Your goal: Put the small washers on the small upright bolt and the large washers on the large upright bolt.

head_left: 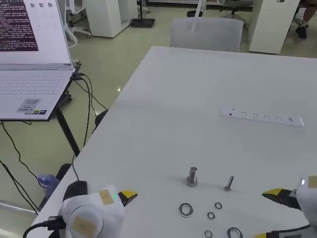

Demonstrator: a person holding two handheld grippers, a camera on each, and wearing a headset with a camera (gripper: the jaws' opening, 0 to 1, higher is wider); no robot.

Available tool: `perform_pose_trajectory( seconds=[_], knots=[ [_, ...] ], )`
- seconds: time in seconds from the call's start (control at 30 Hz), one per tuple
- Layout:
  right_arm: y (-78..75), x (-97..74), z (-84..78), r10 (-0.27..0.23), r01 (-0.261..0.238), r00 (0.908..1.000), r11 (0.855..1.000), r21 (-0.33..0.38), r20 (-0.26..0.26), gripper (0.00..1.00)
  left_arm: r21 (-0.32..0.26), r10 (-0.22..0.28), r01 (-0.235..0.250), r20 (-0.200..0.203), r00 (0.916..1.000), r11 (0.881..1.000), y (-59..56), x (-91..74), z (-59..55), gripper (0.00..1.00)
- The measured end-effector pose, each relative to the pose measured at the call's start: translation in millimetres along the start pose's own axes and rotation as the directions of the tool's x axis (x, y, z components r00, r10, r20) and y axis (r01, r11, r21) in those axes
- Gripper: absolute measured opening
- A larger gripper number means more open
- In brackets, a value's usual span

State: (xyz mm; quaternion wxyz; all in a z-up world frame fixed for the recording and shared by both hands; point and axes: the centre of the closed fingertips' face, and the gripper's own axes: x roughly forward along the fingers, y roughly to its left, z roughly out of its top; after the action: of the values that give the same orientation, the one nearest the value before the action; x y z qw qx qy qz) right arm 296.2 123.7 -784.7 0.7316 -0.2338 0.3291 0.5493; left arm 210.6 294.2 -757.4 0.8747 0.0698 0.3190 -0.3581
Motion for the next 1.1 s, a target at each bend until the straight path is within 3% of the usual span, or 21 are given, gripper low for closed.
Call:
perform_pose_trajectory(
  seconds=[0.07,0.23,0.7,0.87,1.1],
  knots=[
    [-1.7,3.8,2.5,0.006,-0.006,1.0,1.0,0.0,-0.004,0.7,-0.011,-0.004,0.004,0.016,0.9999,1.0,-1.5,-0.2,2.5,0.96],
    [-4.8,17.1,0.0,0.028,-0.031,0.9982,0.998,-0.056,-0.054,0.67,-0.012,0.006,-0.006,0.009,0.9999,1.0,1.4,-2.0,-0.8,0.95],
    [-18.2,42.5,6.0,0.069,-0.083,0.9912,0.988,-0.13,-0.113,0.58,-0.016,0.001,-0.001,0.003,1.0,1.0,-1.6,-0.4,-1.6,0.94],
    [-20.0,49.7,1.8,0.081,-0.104,0.9867,0.981,-0.162,-0.141,0.54,-0.016,-0.012,0.012,-0.005,0.9999,1.0,-4.7,2.8,-1.8,0.89],
    [-16.2,58.6,-0.7,0.102,-0.138,0.9796,0.969,-0.206,-0.173,0.5,-0.004,0.017,-0.017,0.006,0.9998,1.0,-0.7,1.2,-0.3,0.89]
  ],
)
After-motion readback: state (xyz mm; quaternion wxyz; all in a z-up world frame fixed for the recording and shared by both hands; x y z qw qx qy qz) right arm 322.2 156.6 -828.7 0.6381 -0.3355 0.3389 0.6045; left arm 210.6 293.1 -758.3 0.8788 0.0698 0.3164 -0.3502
